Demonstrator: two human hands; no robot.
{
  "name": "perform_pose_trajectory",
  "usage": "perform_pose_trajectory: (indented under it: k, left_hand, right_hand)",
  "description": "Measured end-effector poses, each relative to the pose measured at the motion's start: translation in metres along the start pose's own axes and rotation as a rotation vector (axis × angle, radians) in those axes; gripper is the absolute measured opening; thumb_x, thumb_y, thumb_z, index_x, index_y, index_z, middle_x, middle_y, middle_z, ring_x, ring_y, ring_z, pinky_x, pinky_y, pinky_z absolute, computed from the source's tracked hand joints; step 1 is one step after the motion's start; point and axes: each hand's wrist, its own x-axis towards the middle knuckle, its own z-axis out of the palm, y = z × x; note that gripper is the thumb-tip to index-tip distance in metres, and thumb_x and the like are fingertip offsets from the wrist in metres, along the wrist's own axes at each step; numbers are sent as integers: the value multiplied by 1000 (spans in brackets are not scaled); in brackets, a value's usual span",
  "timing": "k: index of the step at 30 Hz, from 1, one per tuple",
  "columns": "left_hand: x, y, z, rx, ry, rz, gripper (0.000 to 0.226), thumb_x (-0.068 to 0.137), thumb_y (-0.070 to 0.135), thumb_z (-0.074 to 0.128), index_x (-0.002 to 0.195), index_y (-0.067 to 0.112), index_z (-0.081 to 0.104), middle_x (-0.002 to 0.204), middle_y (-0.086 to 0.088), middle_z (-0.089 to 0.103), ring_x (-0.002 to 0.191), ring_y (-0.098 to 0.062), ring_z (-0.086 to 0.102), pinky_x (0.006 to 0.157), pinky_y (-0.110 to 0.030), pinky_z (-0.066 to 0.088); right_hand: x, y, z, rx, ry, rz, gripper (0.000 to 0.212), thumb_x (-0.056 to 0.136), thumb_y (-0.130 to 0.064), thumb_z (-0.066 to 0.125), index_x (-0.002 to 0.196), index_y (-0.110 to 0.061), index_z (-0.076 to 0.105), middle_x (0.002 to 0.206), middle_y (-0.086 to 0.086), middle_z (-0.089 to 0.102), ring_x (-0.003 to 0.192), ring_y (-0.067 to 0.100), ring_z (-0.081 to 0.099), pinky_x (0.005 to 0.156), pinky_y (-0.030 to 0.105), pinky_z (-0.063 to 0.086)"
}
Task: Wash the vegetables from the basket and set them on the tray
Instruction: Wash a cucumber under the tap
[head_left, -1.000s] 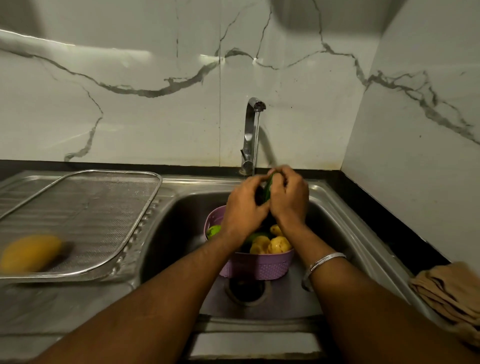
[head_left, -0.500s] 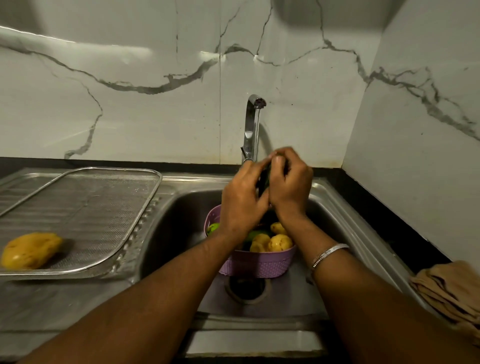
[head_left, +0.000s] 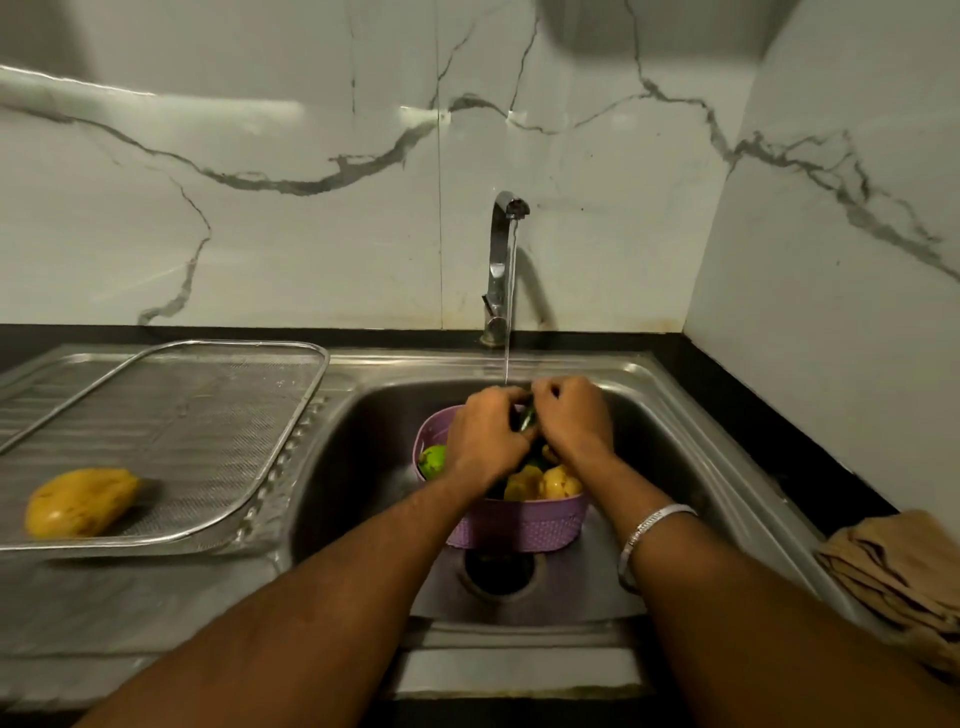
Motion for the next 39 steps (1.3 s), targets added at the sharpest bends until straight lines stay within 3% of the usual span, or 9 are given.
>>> perform_pose_trajectory:
  k: [4, 7, 11, 15, 21, 25, 29, 34, 39]
  left_hand:
    - [10, 1, -12, -206, 23, -34, 45, 88, 21, 76, 131, 26, 64, 107, 3, 73, 92, -12, 69, 80, -27, 58]
    - [11, -3, -21, -628, -123, -238, 33, 89, 9, 74, 121, 13, 67, 102, -5, 73, 95, -20, 71, 71, -24, 60]
    - [17, 1, -40, -681, -176, -222, 23, 89, 13, 75, 109, 22, 69, 101, -5, 76, 94, -17, 74, 74, -28, 60]
    - [25, 28, -68, -530, -232, -176, 35, 84, 14, 81, 117, 14, 69, 93, -10, 69, 84, -19, 72, 76, -35, 60]
    - [4, 41, -173, -112, -206, -220, 52, 84, 31, 81, 131, 18, 63, 99, -1, 76, 85, -10, 71, 72, -25, 61]
    - [-18, 11, -281, 200, -216, -400, 45, 82, 37, 81, 122, 23, 67, 98, -2, 77, 83, -13, 72, 67, -24, 57]
    - [-42, -40, -350, 494, -171, -661, 38, 78, 30, 86, 108, 11, 74, 82, -8, 73, 59, -12, 66, 50, -20, 51]
    - [-74, -84, -374, 514, -188, -839, 39, 78, 23, 87, 111, 8, 74, 86, -8, 72, 68, -17, 72, 53, -21, 55]
    - [-84, -85, -363, 578, -216, -805, 36, 77, 24, 88, 107, 10, 75, 87, -8, 73, 69, -16, 72, 54, -21, 56]
  right_hand:
    - [7, -15, -10, 250, 193, -26, 45, 104, -41, 45, 76, -15, 68, 70, 1, 67, 62, 15, 63, 56, 28, 46]
    - [5, -4, -7, 372, 134, 127, 52, 107, -50, 35, 76, -23, 66, 75, 1, 73, 54, 16, 69, 54, 30, 55]
    - [13, 6, -9, 472, 113, 286, 55, 107, -51, 35, 76, -22, 70, 82, 6, 77, 60, 22, 71, 63, 38, 58]
    - [16, 10, -3, 422, 39, 275, 43, 105, -40, 47, 83, -14, 73, 73, 3, 75, 59, 20, 72, 70, 41, 63]
    - [12, 10, -3, 408, -109, 199, 25, 103, -23, 54, 101, -8, 73, 81, 8, 74, 56, 20, 65, 50, 27, 48]
    - [10, 7, 3, 427, -182, 207, 27, 106, -22, 51, 102, -4, 70, 77, 8, 68, 57, 20, 60, 52, 28, 45]
    - [11, 5, 6, 421, -221, 207, 27, 106, -25, 50, 101, -6, 70, 78, 8, 68, 59, 22, 60, 53, 27, 44]
    - [11, 7, 7, 404, -248, 204, 28, 106, -25, 51, 96, -8, 70, 78, 9, 70, 61, 25, 63, 54, 27, 44]
    - [3, 2, -1, 384, -259, 175, 27, 106, -22, 51, 88, -12, 68, 79, 10, 70, 63, 26, 63, 56, 29, 46]
